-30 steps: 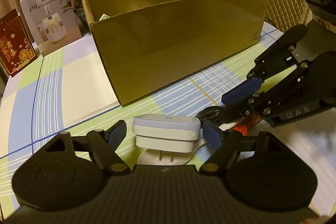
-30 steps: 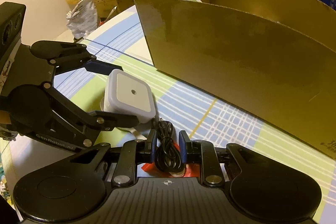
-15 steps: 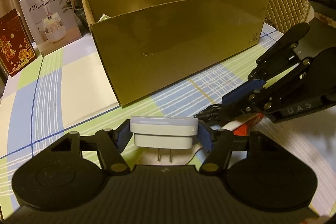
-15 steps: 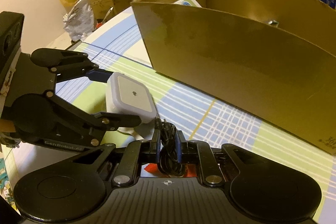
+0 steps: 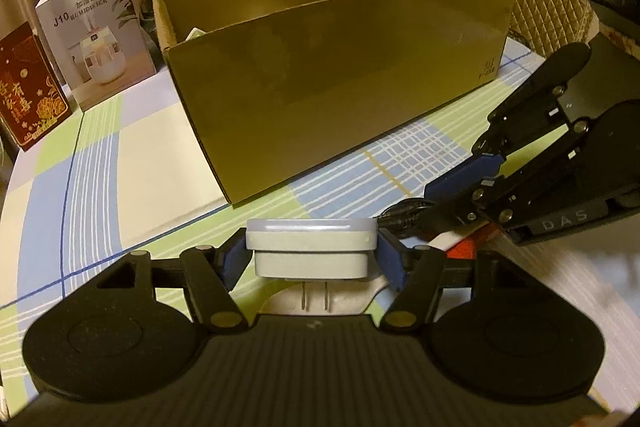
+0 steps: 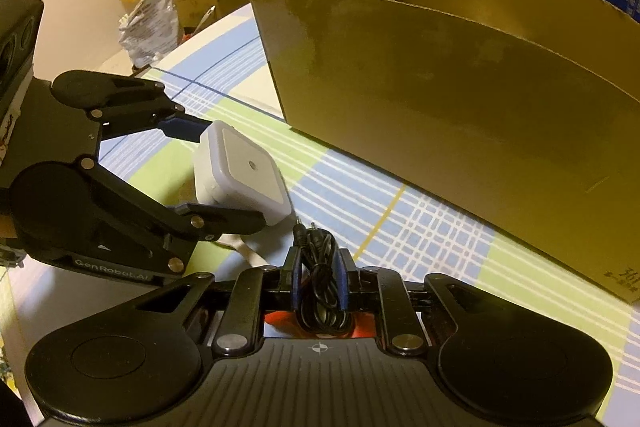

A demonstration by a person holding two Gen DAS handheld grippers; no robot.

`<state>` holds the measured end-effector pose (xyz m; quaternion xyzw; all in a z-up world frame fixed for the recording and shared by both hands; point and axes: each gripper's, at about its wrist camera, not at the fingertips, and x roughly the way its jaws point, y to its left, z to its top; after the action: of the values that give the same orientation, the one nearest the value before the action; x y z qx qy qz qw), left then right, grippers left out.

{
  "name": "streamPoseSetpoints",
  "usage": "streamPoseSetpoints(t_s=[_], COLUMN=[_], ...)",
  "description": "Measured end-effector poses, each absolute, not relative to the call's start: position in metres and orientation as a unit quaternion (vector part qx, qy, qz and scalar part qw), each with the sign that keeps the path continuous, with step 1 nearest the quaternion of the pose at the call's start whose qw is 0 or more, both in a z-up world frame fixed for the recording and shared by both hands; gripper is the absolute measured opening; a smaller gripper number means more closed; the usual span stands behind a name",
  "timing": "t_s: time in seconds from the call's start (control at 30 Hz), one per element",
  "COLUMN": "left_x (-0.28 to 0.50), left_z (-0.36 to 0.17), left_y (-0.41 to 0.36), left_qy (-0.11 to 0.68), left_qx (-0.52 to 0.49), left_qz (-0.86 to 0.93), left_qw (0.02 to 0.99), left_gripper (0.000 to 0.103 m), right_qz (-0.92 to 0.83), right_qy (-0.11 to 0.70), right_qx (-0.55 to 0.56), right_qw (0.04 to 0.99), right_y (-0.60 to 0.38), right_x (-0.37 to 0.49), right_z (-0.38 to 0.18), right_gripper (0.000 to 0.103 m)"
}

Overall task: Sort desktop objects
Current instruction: 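Lift the adapter and cable and carry both over the cardboard box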

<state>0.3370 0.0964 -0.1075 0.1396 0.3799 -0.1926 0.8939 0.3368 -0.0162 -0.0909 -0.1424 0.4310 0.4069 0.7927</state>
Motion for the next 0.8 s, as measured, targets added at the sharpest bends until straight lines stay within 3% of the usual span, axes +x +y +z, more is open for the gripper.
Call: streamPoseSetpoints(t_s=[0.47,0.8], left_x=[0.337,0.335], left_z=[-0.110,-0.099], left_y=[0.098,0.101], left_qy=[0.378,0.368], left_qx=[0.137,0.125], left_qz=[-0.191,-0.180], left_qw=[0.895,0.904], left_gripper=[0.067,0.060], right_qz=[0.394,0.384], right_qy=[0.440,0.405], right_qx=[-0.125,-0.105], right_qw=[0.797,0.823], right_y=[-0.013,-0.022], right_x=[0.341,0.342], right_z=[-0.089,-0.063], right_gripper=[0.014,0.013])
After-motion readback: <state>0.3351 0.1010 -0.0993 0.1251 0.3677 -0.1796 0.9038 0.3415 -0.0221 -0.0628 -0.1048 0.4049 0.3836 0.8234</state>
